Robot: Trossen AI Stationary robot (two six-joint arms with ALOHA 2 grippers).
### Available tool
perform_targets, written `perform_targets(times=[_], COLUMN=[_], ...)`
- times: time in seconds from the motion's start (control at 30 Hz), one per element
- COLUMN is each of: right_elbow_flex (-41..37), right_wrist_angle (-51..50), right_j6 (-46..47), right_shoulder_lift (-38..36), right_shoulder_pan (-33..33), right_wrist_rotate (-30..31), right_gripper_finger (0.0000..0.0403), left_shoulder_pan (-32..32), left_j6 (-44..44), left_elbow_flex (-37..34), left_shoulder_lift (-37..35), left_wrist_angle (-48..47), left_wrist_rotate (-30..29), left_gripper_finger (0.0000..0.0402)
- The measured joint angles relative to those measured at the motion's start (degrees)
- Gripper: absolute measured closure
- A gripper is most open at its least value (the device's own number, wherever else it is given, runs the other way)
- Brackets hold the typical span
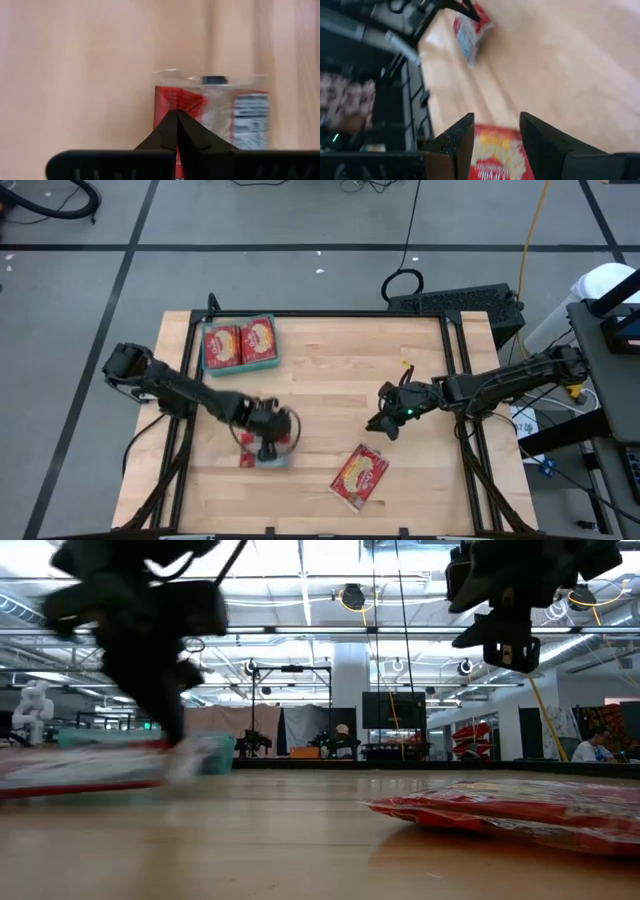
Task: Sort popcorn bags into baskets
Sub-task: Put the red popcorn bag into the blue bin
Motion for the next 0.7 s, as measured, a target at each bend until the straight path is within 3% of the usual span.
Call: perform_targets(times=[0.2,0.4,0.6,0.7], right_elbow_flex=[0.0,0.0,0.4,2.7], right_wrist_angle=[0.0,8.8,21.6,23.3], right_j6=[5.9,4.8,6.1,6.5], right_shoulder_lift=[2.1,7.2,16.2,21.6], right_shoulder_pan=[-2.7,-6.9,-10.5,-10.9], right_wrist_rotate=[6.2,5.9,-2.1,-5.9], right_gripper_finger=[0.0255,0.0248,0.0223,0.0211], left_shoulder_pan=[9.6,13.6,12.3,9.3], left_j6=[-0.6,-2.4,-15.5,-20.9], left_elbow_flex=[3.4,8.5,5.6,2.1], left_shoulder_lift=[-4.8,-8.4,-8.5,-8.4], left_wrist_angle=[-3.0,-7.8,-21.7,-22.8], left_wrist_rotate=[-1.6,-1.1,5.4,5.7], left_gripper_finger=[0.04,0.04,0.0377,0.0354])
